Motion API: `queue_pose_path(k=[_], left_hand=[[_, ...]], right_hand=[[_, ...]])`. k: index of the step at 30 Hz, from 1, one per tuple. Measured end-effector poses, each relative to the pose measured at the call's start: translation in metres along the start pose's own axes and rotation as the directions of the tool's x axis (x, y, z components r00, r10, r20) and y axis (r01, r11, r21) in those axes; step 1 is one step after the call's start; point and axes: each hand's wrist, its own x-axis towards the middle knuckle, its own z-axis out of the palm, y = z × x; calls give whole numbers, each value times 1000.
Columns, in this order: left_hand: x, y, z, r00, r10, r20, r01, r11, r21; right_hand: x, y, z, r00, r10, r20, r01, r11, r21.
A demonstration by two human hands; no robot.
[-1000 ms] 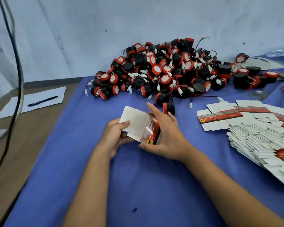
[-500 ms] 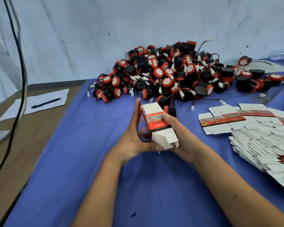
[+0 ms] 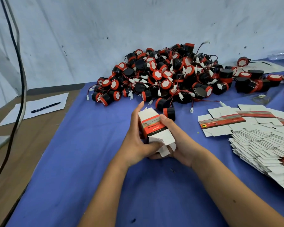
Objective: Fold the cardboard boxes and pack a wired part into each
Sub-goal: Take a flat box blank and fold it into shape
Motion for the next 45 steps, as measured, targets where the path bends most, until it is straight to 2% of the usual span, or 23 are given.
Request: queue_pose_path(k=[5, 7, 9, 12, 15, 17, 19, 21, 24, 26, 30, 33, 36, 38, 41, 43, 45], left_hand=[[2, -6, 1, 1000, -6, -18, 7, 1000, 22], [4, -8, 1, 998, -5, -58, 3, 1000, -30], [7, -7, 0, 986, -35, -162, 11, 989, -149], [10, -4, -2, 934, -236, -268, 87, 879, -469], [9, -2, -1, 906, -367, -211, 160, 759, -631], [9, 1, 6, 909, -379, -174, 189, 746, -639], [9, 2, 14, 923, -360, -132, 213, 767, -605], [10, 1, 19, 937, -340, -83, 211, 736, -644], [10, 1, 13, 951, -307, 23, 200, 558, -805], [10, 1, 9, 960, -276, 52, 190, 500, -845], [10, 2, 16, 919, -393, -36, 226, 598, -769], [11, 2, 24, 882, -451, -140, 257, 707, -659], [13, 2, 25, 842, -464, -275, 226, 767, -600], [12, 3, 23, 841, -473, -261, 243, 762, -600], [9, 3, 23, 856, -497, -145, 285, 686, -669], [9, 3, 24, 857, -500, -123, 276, 647, -711], [11, 3, 24, 859, -494, -135, 271, 663, -698]], right_hand=[[2, 2, -1, 999, -26, 45, 26, 1000, -4], [4, 4, -1, 997, -51, 59, 52, 999, -2], [6, 7, 0, 995, -69, 77, 66, 997, 42], [7, 11, 1, 988, -109, 108, 94, 986, 141], [9, 14, 0, 977, -177, 118, 168, 982, 88], [11, 17, 0, 972, -223, 74, 223, 975, 11], [12, 19, 3, 970, -239, -52, 238, 971, -38], [13, 20, 3, 945, -263, -196, 248, 964, -95], [14, 22, 2, 909, -341, -241, 265, 916, -300], [14, 23, 4, 899, -357, -253, 248, 892, -378], [14, 26, 12, 878, -390, -277, 228, 851, -474], [11, 25, 13, 917, -351, -191, 275, 901, -336], [10, 25, 14, 944, -311, -111, 290, 941, -176], [12, 26, 18, 929, -346, -133, 310, 921, -236], [15, 30, 20, 883, -402, -243, 314, 890, -330], [15, 32, 19, 883, -402, -241, 321, 894, -314], [15, 33, 20, 891, -403, -210, 330, 891, -311]])
